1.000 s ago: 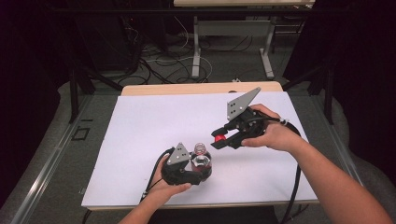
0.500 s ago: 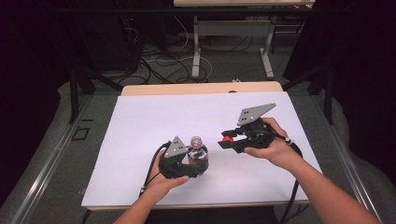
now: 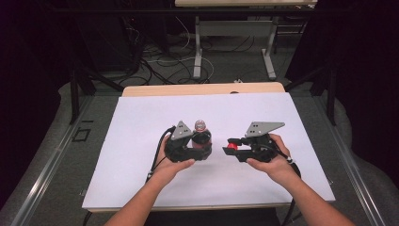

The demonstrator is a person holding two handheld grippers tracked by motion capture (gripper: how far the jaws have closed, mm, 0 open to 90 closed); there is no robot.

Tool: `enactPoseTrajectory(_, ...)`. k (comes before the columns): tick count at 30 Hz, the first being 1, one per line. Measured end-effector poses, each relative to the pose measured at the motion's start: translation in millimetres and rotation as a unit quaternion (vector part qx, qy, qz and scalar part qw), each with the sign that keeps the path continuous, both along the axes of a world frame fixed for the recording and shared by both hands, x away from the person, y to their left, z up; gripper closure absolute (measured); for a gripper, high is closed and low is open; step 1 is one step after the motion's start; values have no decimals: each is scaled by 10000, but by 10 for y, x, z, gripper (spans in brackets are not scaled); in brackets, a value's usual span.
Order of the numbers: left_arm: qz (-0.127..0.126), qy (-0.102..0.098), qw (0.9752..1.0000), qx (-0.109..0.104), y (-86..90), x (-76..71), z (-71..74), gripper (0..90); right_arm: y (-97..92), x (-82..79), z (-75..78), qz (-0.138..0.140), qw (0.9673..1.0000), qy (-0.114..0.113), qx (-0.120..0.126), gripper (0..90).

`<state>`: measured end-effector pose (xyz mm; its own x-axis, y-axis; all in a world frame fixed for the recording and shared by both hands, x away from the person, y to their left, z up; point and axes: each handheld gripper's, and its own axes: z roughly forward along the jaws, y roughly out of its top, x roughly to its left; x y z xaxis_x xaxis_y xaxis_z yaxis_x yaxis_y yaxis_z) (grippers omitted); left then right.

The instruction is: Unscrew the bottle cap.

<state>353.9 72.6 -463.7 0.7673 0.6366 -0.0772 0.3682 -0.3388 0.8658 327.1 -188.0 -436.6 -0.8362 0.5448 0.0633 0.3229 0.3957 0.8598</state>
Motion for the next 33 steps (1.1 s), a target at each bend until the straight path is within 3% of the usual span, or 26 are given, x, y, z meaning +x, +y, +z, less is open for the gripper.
enactPoseTrajectory(5, 133, 26, 9999, -43, -44, 216, -11, 294, -19, -23, -137, -100, 9999, -86, -38, 611)
enactPoseTrajectory(13, 401, 111, 9991, -106, -108, 536, -22, 294, -53, -29, -298, -283, 9996, -33, 43, 611)
enactPoseTrajectory(14, 418, 134, 9990, -39, -112, 567, -6, 294, -51, -31, -321, -297, 9995, -72, 58, 611)
enactPoseTrajectory(18, 454, 97, 9989, -19, -159, 676, 13, 294, -39, -41, -384, -276, 9995, -154, 47, 611)
enactPoseTrajectory(22, 486, 113, 9988, 18, -219, 760, -15, 294, -34, -51, -428, -386, 9990, -120, 202, 611)
enactPoseTrajectory(27, 535, 148, 9984, -49, -267, 864, -113, 294, -46, -46, -481, -484, 9983, -230, 224, 611)
enactPoseTrajectory(33, 748, 124, 9971, 90, -304, 963, -239, 294, -61, -50, -537, -526, 9981, -203, 240, 611)
